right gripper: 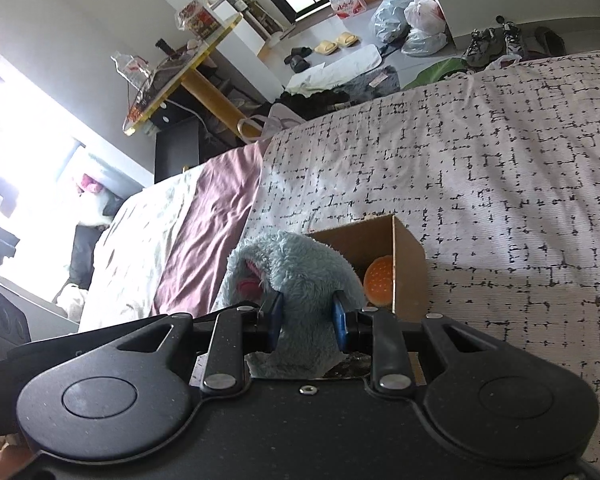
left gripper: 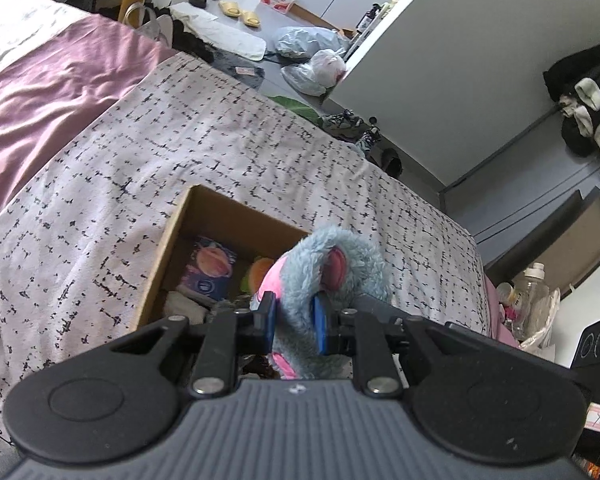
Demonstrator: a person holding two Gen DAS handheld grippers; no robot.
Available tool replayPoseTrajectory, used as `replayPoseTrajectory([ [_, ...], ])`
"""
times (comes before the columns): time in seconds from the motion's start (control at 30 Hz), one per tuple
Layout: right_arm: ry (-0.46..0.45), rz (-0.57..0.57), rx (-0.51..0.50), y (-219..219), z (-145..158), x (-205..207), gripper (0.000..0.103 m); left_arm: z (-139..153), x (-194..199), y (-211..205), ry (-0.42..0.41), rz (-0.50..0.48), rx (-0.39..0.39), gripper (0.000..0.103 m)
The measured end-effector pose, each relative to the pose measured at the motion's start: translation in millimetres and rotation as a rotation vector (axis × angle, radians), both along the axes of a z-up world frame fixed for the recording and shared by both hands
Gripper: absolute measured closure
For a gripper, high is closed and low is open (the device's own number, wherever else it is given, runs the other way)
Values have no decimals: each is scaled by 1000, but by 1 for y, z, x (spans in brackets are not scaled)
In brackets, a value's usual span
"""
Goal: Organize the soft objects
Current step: 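Lift the grey plush and carry it over the box with both tools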
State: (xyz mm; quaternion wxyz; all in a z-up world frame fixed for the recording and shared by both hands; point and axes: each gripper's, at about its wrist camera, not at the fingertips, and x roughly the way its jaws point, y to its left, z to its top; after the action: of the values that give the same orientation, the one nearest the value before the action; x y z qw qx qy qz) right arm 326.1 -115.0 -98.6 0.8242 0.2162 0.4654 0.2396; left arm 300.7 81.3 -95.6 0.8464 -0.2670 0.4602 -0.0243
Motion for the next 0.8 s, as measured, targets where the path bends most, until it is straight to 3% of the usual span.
replayPoseTrajectory([
  [0.67, 93, 2, -109, 27, -30, 22, 75, -77, 29, 21, 160, 14, -139, 85],
  [0.8, 95, -2, -126, 29, -30, 24, 75, -83, 34, 17, 176, 4, -135, 85],
])
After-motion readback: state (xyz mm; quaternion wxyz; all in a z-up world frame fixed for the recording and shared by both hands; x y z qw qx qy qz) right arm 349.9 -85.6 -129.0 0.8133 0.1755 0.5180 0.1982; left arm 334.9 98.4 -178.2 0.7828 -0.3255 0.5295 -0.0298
